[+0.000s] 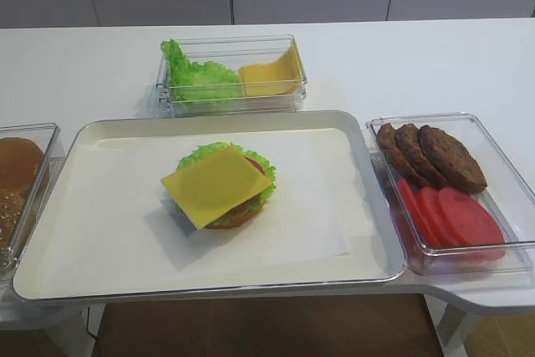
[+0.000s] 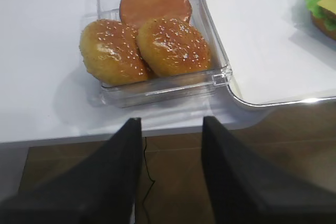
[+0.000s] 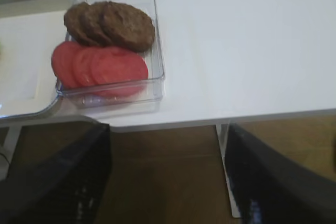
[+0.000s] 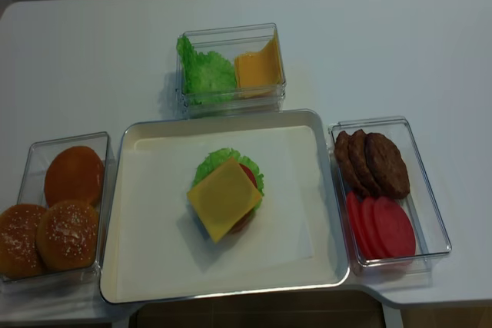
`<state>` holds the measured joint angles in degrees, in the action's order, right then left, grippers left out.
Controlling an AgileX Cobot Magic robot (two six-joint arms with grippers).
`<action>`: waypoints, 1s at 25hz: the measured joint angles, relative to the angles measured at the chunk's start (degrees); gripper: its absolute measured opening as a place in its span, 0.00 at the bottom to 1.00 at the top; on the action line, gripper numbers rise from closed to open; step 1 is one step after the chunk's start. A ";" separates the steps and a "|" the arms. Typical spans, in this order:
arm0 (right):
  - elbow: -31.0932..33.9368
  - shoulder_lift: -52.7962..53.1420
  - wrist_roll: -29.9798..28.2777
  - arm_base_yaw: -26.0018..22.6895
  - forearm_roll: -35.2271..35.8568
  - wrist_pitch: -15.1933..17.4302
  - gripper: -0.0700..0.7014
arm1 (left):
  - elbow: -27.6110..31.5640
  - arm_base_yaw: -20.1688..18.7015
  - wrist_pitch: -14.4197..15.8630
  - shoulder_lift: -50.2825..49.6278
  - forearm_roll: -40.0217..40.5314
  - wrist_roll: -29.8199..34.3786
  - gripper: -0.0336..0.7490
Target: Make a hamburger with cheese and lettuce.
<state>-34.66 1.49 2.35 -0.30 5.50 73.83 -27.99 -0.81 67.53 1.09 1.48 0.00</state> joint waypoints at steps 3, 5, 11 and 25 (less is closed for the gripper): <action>3.08 0.00 -1.52 0.00 -1.15 -1.39 0.75 | 0.00 0.00 0.00 0.00 0.00 0.00 0.41; 4.52 0.00 -2.35 0.00 -1.92 -2.95 0.75 | 0.00 0.00 0.00 0.00 0.00 0.00 0.41; 6.11 0.00 -2.35 0.00 -3.78 -8.02 0.75 | 0.00 0.00 0.00 0.00 0.00 0.00 0.41; 7.25 0.00 -2.35 0.00 -2.73 -8.11 0.75 | 0.00 0.00 0.00 0.00 0.00 0.00 0.41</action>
<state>-27.41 1.49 0.00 -0.30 2.77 65.72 -27.99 -0.81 67.53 1.09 1.48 0.00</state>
